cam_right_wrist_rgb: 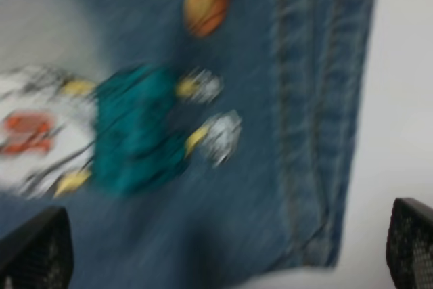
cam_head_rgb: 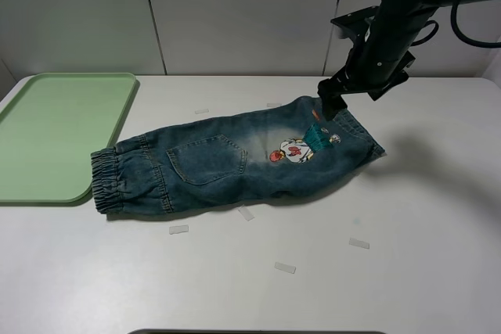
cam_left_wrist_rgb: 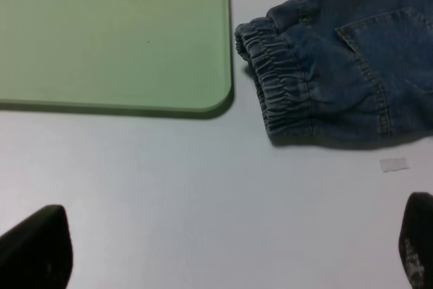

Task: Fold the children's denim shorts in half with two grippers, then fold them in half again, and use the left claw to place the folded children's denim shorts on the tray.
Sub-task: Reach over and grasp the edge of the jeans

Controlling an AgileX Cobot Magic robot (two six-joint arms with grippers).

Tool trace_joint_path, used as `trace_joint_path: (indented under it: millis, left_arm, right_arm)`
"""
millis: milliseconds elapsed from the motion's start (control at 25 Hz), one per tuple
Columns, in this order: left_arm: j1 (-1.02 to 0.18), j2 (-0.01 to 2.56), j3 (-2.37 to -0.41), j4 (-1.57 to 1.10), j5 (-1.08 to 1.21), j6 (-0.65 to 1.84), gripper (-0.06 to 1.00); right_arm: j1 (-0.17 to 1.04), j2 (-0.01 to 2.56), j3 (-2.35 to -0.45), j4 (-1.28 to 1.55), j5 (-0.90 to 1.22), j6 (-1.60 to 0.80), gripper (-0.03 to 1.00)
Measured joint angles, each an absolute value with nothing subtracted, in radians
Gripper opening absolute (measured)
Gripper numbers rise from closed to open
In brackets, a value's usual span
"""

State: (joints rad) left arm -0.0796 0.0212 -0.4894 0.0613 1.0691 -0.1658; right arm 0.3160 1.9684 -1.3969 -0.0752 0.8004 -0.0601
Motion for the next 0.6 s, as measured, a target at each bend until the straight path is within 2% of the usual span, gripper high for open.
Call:
trace_joint_path:
  millis: [320, 600]
  left_arm:
    - [-0.077, -0.002, -0.489, 0.061, 1.07, -0.166, 0.96]
    - [-0.077, -0.002, -0.489, 0.061, 1.07, -0.166, 0.96]
  right_arm:
    - [0.268, 2.163, -1.625, -0.058, 0.837, -0.142, 0.7]
    - [0.236, 2.238, -1.679, -0.021, 0.844, -0.211, 0.7]
